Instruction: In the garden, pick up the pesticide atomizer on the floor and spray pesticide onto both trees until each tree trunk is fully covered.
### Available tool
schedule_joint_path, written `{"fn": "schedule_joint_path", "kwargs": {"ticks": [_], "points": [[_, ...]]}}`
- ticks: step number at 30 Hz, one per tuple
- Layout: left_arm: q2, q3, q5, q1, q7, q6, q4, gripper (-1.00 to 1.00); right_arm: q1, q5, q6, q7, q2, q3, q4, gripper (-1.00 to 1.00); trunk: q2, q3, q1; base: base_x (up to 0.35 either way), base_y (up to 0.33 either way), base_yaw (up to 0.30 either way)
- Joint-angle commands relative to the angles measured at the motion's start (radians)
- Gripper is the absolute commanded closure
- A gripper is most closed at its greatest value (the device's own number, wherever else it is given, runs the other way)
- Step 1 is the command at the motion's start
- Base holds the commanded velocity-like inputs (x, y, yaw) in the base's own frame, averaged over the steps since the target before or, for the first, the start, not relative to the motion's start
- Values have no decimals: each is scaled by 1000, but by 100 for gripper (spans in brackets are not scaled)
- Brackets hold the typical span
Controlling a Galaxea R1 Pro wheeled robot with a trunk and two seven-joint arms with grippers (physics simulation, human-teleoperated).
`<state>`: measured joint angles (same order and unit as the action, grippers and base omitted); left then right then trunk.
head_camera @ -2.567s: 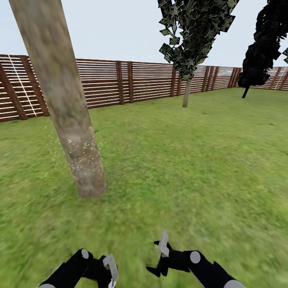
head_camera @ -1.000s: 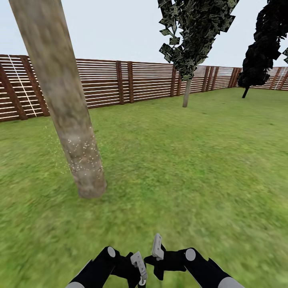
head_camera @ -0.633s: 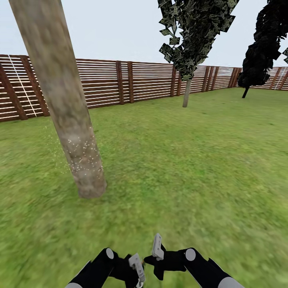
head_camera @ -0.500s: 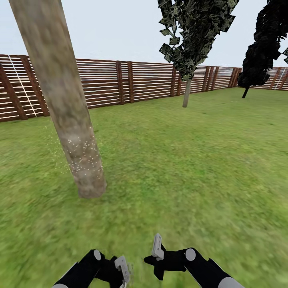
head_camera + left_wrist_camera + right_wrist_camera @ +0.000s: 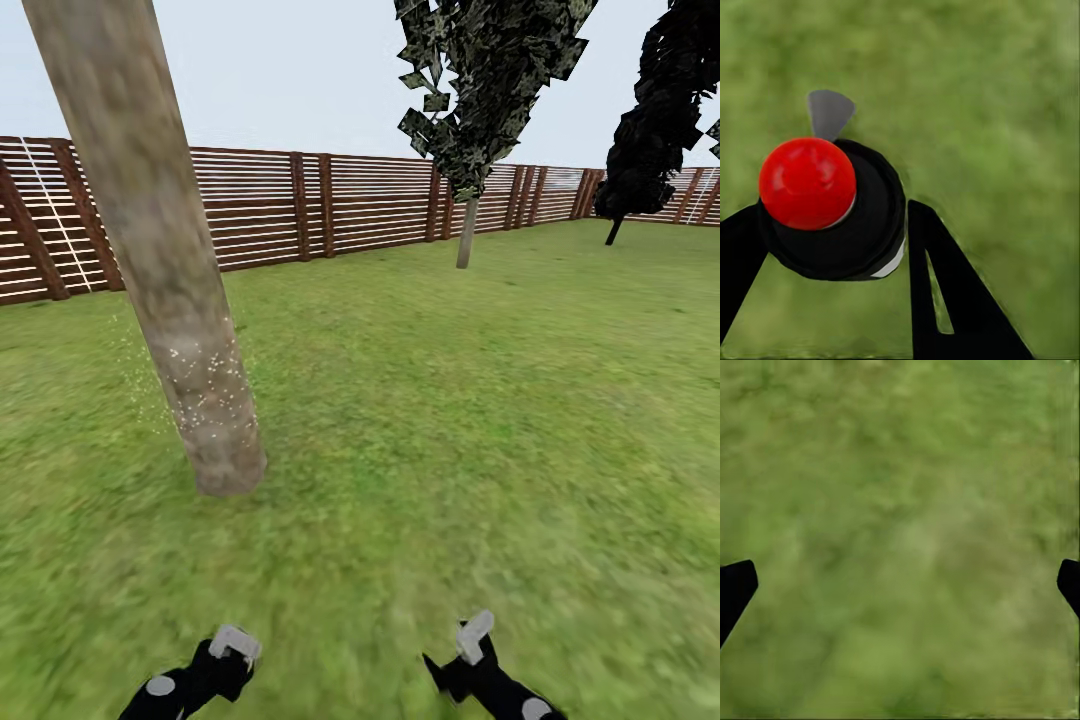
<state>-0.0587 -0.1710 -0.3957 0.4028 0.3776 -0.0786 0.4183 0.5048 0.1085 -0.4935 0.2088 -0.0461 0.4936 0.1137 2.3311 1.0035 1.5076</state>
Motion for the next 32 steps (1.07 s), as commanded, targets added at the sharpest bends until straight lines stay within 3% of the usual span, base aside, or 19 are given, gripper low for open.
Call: {"fn": "schedule_joint_path", "kwargs": {"ticks": [1,3,5,7,8,13,32], "points": [[1,-51,26,-31,-83,-47,-2,100,-20,125,-61,-30,-4,-15,-26,-100,0,0,0,0,0,0],[3,-128,52,-68,-160,-150,-9,100,-54,255,-142,-76,-11,-24,-56,-100,0,0,0,0,0,0],[3,-234,106,-124,-187,-247,-11,100,-107,370,-292,-178,-40,-25,-70,-100,0,0,0,0,0,0],[3,-322,147,-169,-191,-339,-43,100,-154,405,-439,-200,-43,-25,-73,-100,0,0,0,0,0,0],[3,-335,151,-174,-192,-366,-63,100,-158,407,-453,-201,-39,-24,-74,-100,0,0,0,0,0,0],[2,-378,156,-180,-193,-397,-98,100,-163,409,-463,-203,-21,-24,-84,-100,0,0,0,0,0,0],[-1,-380,155,-180,-193,-404,-89,100,-169,408,-461,-203,-21,-23,-91,-100,0,0,0,0,0,0]]}}
